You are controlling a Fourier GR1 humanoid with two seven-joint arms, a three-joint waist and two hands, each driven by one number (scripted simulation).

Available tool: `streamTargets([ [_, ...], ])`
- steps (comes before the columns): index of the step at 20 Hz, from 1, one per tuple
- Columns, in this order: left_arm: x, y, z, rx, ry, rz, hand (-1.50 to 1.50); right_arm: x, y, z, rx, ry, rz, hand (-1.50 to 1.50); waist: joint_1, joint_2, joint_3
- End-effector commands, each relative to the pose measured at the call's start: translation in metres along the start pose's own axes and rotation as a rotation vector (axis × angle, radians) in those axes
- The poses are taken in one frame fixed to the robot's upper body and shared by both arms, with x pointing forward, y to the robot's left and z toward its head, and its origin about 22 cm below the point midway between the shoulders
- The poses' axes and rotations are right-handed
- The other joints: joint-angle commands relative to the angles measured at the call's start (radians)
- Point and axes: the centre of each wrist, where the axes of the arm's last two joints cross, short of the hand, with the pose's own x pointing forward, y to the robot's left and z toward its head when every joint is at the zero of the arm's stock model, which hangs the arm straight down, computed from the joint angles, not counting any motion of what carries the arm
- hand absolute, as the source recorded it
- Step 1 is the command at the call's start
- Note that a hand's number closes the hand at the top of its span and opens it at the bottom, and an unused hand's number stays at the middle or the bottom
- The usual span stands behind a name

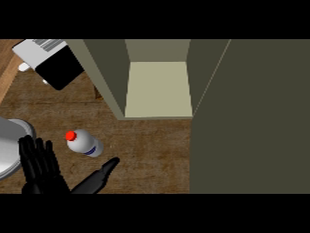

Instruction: Pick up the bottled water, place it into the cabinet and close the cabinet

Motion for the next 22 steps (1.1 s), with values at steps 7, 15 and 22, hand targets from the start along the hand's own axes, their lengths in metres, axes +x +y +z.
streamTargets([
  [7,-0.071,0.033,-0.027,-0.003,0.053,0.033,-1.50,0.043,0.005,0.011,-0.008,-0.072,0.019,-1.50,0.004,0.001,0.001],
  [15,-0.130,0.047,-0.046,0.021,0.044,0.043,-1.50,0.040,0.004,0.017,-0.003,-0.076,0.026,-1.50,0.004,0.005,0.002],
  [22,-0.161,0.053,-0.051,0.048,0.031,0.041,-1.50,0.037,-0.002,0.019,-0.012,-0.068,0.022,-1.50,0.011,0.008,0.003],
])
